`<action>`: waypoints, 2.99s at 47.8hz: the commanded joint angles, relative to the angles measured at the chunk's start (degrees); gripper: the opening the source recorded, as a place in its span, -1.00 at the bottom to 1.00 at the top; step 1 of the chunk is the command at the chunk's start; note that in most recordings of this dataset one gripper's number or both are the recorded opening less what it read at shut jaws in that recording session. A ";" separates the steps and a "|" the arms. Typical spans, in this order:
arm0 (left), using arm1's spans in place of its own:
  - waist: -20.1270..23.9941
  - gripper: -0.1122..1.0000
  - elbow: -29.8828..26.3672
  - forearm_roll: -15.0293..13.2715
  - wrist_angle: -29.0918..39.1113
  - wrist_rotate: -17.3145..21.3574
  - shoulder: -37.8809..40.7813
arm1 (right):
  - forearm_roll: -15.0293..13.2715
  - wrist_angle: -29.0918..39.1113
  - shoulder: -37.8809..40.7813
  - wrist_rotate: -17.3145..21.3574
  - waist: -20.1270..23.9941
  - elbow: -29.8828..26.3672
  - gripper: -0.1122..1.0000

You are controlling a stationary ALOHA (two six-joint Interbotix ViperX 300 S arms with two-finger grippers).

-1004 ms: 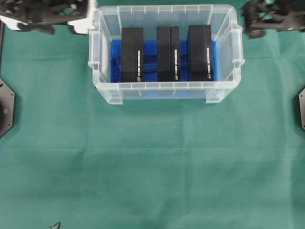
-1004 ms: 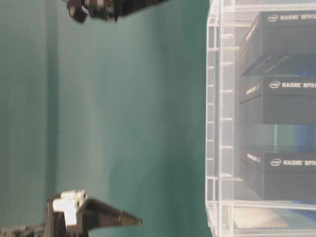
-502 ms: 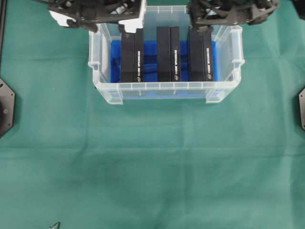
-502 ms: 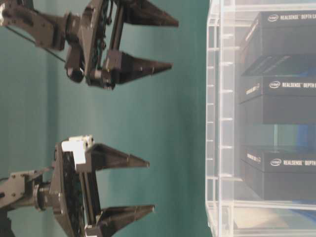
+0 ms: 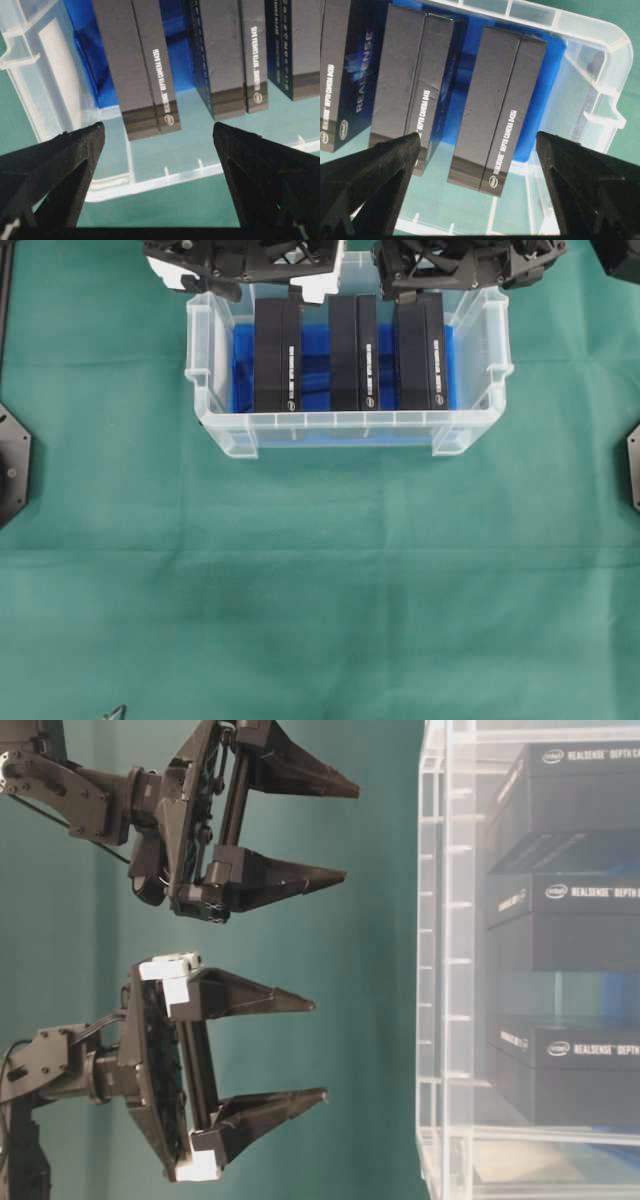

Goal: Take the box out of the case with both arms.
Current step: 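Move both open grippers over the left and right black boxes, then lower both open grippers around the left and right boxes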

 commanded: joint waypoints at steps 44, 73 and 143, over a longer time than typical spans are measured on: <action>-0.26 0.73 -0.53 0.26 -1.14 -0.09 -0.35 | -0.26 -0.18 -0.70 0.18 0.09 -1.49 0.90; -0.35 0.73 -0.53 0.35 -1.23 -0.18 -0.26 | -0.26 -0.35 -0.70 0.26 0.09 -1.49 0.90; -0.97 0.73 11.60 1.41 -12.30 -0.70 -0.35 | -0.62 -6.68 0.97 1.85 0.97 6.42 0.90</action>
